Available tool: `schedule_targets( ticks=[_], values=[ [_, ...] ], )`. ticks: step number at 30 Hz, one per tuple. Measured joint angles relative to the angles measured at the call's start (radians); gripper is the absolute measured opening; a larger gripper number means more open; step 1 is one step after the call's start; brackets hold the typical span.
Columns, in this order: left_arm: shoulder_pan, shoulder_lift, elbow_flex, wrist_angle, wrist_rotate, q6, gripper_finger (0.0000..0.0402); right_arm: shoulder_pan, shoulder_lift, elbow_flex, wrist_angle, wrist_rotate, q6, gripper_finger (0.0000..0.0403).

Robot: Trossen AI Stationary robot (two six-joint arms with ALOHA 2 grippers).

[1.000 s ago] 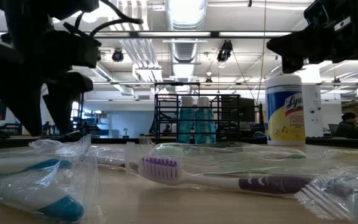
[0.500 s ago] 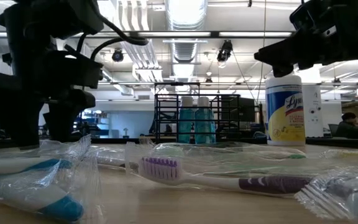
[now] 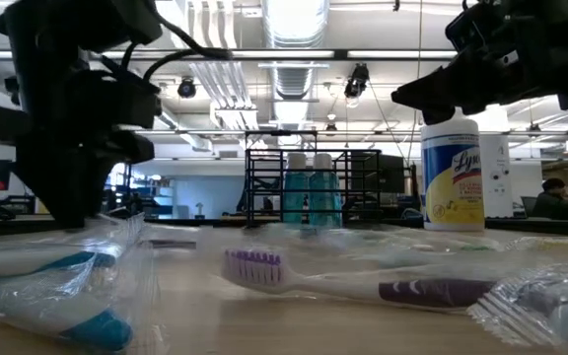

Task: Pick & Place toothbrushing station
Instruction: Put the top violet toothbrush into the black organizer

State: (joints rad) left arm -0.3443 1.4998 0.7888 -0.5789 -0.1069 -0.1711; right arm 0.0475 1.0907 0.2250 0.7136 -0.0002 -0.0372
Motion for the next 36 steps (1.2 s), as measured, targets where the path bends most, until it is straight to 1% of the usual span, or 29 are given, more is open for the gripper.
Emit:
schedule_targets(
  ticks=[2, 5, 11, 15, 18, 21, 23, 26, 28, 30, 33, 36],
  values=[
    [0.000, -0.008, 0.010, -0.016, -0.003, 0.001, 0.0010, 0.000, 0.011, 0.007, -0.001, 0.000, 0.001, 0.0075],
    [-0.002, -0.013, 0.043, -0.079, -0.051, 0.002, 0.0012, 0.000, 0.027, 0.021, -0.003, -0.001, 0.001, 0.0070],
    [-0.012, -0.014, 0.170, -0.297, -0.156, 0.024, 0.0005, 0.000, 0.034, 0.040, -0.002, -0.003, 0.017, 0.0071],
    [-0.032, -0.014, 0.281, -0.429, -0.287, 0.092, 0.0003, 0.000, 0.040, 0.050, -0.001, -0.003, 0.035, 0.0078],
    [-0.047, -0.014, 0.385, -0.526, -0.439, 0.161, 0.0003, 0.000, 0.045, 0.065, -0.005, -0.003, 0.039, 0.0084],
    [-0.055, -0.014, 0.485, -0.570, -0.585, 0.272, 0.0002, 0.000, 0.045, 0.109, -0.008, -0.011, 0.110, 0.0090],
    [-0.057, -0.014, 0.547, -0.565, -0.690, 0.369, 0.0002, 0.000, 0.043, 0.158, -0.082, -0.012, 0.170, 0.0096],
    [-0.057, -0.007, 0.621, -0.543, -0.845, 0.533, 0.0002, 0.000, 0.044, 0.273, -0.340, -0.009, 0.193, 0.0115],
    [-0.056, 0.006, 0.646, -0.499, -0.953, 0.642, 0.0002, 0.000, 0.050, 0.354, -0.491, 0.000, 0.201, 0.0133],
    [-0.056, 0.018, 0.653, -0.428, -1.056, 0.752, 0.0001, 0.000, 0.053, 0.417, -0.587, 0.001, 0.211, 0.0151],
    [-0.054, 0.030, 0.645, -0.311, -1.156, 0.939, 0.0001, 0.000, 0.057, 0.499, -0.629, 0.010, 0.231, 0.0178],
    [-0.049, 0.045, 0.635, -0.239, -1.193, 1.074, 0.0001, -0.004, 0.056, 0.566, -0.629, 0.031, 0.237, 0.0202]
  ],
)
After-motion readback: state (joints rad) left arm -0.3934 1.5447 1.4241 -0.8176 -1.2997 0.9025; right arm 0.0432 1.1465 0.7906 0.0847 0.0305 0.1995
